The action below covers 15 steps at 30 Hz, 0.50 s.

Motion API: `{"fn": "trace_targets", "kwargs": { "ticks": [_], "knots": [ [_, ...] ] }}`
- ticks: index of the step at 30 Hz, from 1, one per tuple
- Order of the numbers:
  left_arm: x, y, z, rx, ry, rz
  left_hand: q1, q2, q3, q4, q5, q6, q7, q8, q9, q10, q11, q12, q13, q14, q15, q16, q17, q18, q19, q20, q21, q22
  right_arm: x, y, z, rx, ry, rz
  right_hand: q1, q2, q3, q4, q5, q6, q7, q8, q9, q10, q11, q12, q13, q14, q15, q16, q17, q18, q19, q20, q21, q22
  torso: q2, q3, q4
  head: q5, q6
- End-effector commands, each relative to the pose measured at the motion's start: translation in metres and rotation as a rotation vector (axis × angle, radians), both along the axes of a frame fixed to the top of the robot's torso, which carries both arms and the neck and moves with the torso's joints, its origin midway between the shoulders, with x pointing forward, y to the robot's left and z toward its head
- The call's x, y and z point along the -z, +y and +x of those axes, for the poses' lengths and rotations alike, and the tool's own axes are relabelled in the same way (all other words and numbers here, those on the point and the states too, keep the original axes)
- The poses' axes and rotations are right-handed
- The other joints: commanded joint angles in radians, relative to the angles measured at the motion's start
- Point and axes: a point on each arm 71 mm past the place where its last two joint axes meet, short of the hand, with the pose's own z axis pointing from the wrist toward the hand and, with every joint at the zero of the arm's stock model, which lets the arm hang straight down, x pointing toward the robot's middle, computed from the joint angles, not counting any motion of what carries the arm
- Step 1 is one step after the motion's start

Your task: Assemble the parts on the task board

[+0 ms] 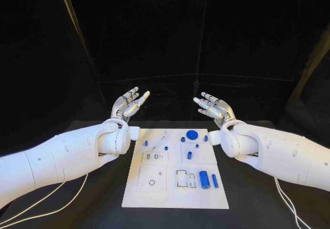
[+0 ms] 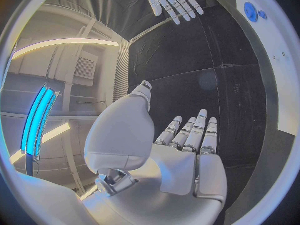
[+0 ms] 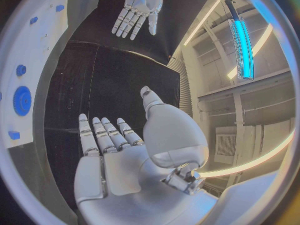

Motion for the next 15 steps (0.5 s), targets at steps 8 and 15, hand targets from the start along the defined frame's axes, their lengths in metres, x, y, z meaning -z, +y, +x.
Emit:
{"fn": "trace_targets", "kwargs": {
  "ticks": [8, 15],
  "knots": [
    [-0.005, 0.008, 0.002, 0.057, -0.039, -0.047, 0.022, 0.012, 0.005, 0.006, 0.003, 0.025, 0.134, 0.008, 0.003, 0.033, 0.01, 0.01, 0.004, 0.036, 0.008, 0.01, 0.005, 0.014, 0.015, 0.008, 0.008, 0.004, -0.006, -0.006, 0.013, -0.137, -0.103, -0.251, 0.227, -0.004, 0.048, -0.171, -0.038, 0.473, 0.111, 0.078, 0.041, 0.563, -0.02, 0.087, 0.035, 0.581, -0.04, 0.097, 0.035, 0.106, 0.423, 0.002, 0.119, 0.049, 0.002, -0.0002, -0.0007, -0.008, -0.008],
    [-0.008, 0.014, -0.003, 0.073, -0.045, -0.057, 0.054, 0.029, 0.007, 0.001, 0.001, 0.086, 0.147, 0.015, 0.008, 0.111, 0.03, 0.015, 0.009, 0.17, 0.022, 0.034, 0.021, 0.002, 0.103, 0.007, 0.033, 0.016, -0.012, -0.015, 0.016, -0.115, -0.17, -0.415, 0.227, -0.012, 0.101, -0.232, -0.03, 0.669, 0.073, 0.098, 0.04, 0.721, -0.066, 0.096, 0.029, 0.747, -0.095, 0.113, 0.032, 0.114, 0.563, -0.041, 0.182, 0.06, 0.015, 0.0003, -0.0044, -0.009, -0.007]
  ]
}}
